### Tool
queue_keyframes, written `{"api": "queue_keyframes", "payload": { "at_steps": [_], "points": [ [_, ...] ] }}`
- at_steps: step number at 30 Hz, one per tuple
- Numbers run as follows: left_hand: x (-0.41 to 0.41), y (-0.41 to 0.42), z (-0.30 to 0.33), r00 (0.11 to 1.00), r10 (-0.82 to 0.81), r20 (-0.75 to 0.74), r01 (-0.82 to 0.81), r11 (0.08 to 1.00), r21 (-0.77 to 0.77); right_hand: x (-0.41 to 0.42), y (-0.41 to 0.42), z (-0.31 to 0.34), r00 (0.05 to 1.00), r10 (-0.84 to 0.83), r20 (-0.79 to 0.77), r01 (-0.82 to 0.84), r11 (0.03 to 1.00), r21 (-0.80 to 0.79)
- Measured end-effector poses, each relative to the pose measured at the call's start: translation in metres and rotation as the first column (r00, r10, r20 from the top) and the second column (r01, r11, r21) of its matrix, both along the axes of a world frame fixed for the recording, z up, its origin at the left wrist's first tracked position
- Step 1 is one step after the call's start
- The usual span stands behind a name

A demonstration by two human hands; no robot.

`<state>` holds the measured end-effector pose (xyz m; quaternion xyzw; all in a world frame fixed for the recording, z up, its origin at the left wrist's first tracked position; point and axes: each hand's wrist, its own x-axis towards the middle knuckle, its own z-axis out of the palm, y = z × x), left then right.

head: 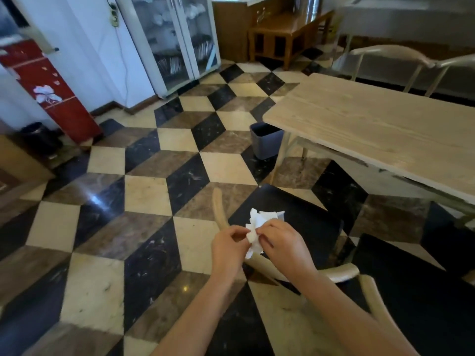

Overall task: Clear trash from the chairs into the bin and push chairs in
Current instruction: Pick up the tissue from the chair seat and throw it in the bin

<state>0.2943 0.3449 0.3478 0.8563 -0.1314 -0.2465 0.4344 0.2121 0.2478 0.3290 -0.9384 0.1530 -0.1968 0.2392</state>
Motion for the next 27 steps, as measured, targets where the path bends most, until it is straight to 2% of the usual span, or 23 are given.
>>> {"api": "queue_keyframes", "payload": {
  "at_steps": [2,4,6,9,12,18,24,27],
  "points": [
    [0.018,0.016,0.003,0.961,0.131,-0.245,-0.156,0.984,-0.085,0.019,0.014,0.004,0.999,-0.019,0.03,0.017,0.998,0.06],
    [0.035,0.025,0.007,0.835,0.177,-0.52,-0.308,0.935,-0.176,0.035,0.02,0.005,0.999,-0.025,0.023,0.023,0.997,0.075],
    [0.051,0.03,0.011,0.751,0.143,-0.645,-0.377,0.895,-0.24,0.051,0.02,0.004,1.0,-0.007,-0.004,0.007,0.999,0.041],
    [0.074,0.029,0.008,0.782,0.104,-0.615,-0.308,0.922,-0.236,0.077,0.015,0.001,1.0,-0.001,0.021,-0.001,0.997,0.072],
    [0.101,0.017,-0.007,0.82,0.136,-0.557,-0.29,0.936,-0.199,0.104,0.007,-0.006,1.0,-0.001,0.032,-0.003,0.991,0.132],
    [0.166,-0.035,-0.026,0.835,0.125,-0.535,-0.247,0.955,-0.163,0.158,-0.038,-0.023,0.996,0.02,0.091,-0.038,0.978,0.203],
    [0.212,-0.102,-0.044,0.85,0.041,-0.525,-0.114,0.988,-0.107,0.193,-0.094,-0.052,0.991,-0.122,0.062,0.094,0.934,0.346],
    [0.227,-0.13,-0.063,0.839,0.043,-0.543,-0.101,0.992,-0.076,0.203,-0.116,-0.069,0.977,-0.212,-0.022,0.197,0.86,0.471]
  ]
}}
